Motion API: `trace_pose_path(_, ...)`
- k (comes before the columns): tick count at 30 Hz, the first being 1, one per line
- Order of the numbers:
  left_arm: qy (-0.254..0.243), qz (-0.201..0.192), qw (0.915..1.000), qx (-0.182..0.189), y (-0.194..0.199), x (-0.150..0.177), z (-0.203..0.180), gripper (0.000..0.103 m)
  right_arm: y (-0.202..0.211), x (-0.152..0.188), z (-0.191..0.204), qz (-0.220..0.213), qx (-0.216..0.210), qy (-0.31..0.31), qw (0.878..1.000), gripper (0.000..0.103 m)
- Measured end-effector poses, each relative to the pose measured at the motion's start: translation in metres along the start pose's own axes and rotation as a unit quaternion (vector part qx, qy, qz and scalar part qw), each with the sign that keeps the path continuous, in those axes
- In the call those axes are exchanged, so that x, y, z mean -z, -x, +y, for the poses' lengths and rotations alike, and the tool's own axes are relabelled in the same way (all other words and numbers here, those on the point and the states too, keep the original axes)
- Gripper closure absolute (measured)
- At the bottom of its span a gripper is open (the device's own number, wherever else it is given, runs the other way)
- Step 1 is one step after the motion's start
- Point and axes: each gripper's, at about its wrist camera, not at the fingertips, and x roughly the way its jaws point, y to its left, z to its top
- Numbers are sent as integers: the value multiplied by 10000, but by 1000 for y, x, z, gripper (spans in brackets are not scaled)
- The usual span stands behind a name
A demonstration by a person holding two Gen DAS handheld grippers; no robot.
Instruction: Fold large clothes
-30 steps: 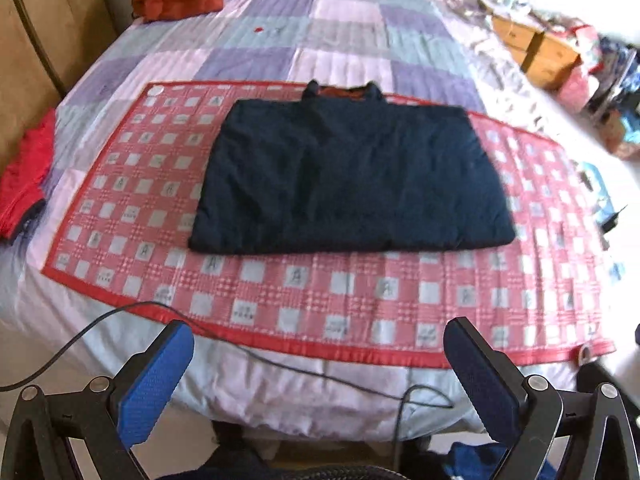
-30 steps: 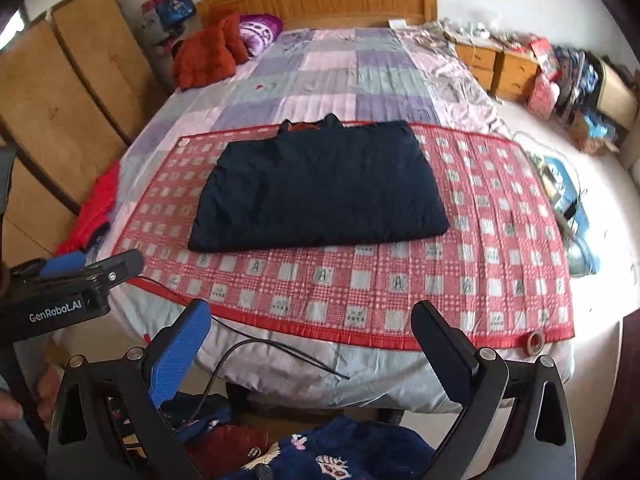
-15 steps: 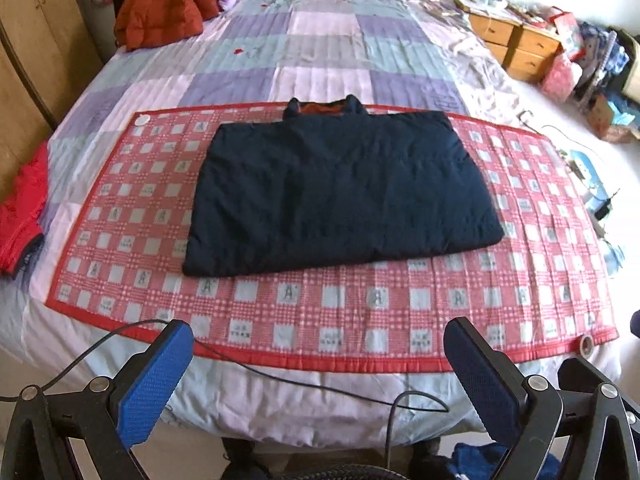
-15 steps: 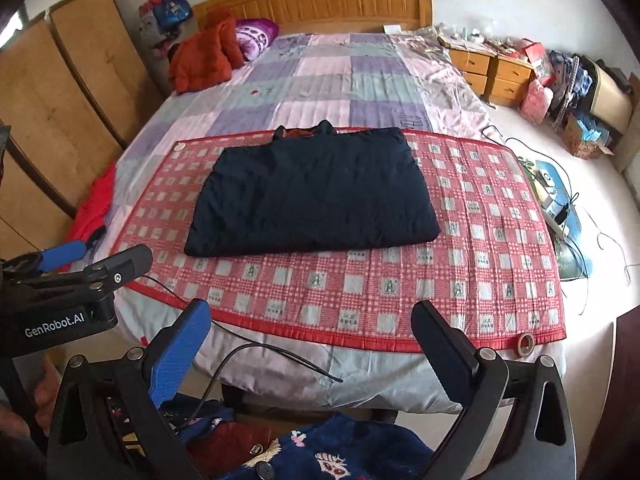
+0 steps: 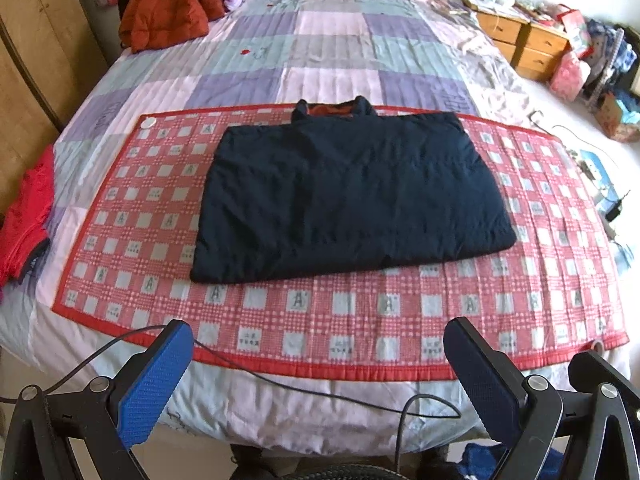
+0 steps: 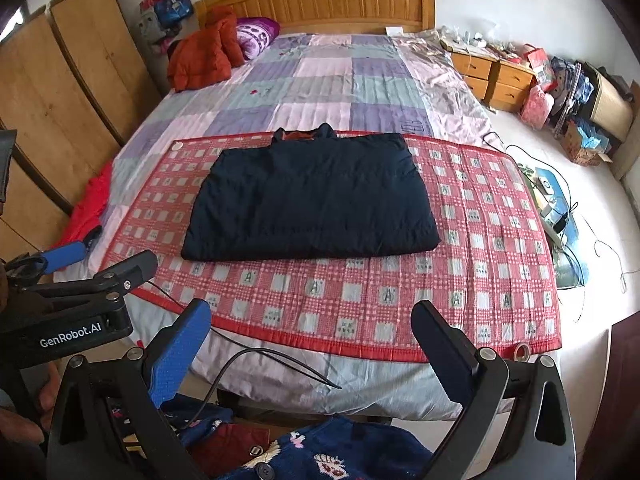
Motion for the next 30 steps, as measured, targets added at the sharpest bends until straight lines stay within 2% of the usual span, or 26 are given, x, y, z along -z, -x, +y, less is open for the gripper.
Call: trace_pose_path(30,69,245,9996,88,-13,2,7,0,-8,-5,3,45,79,24,10000,1)
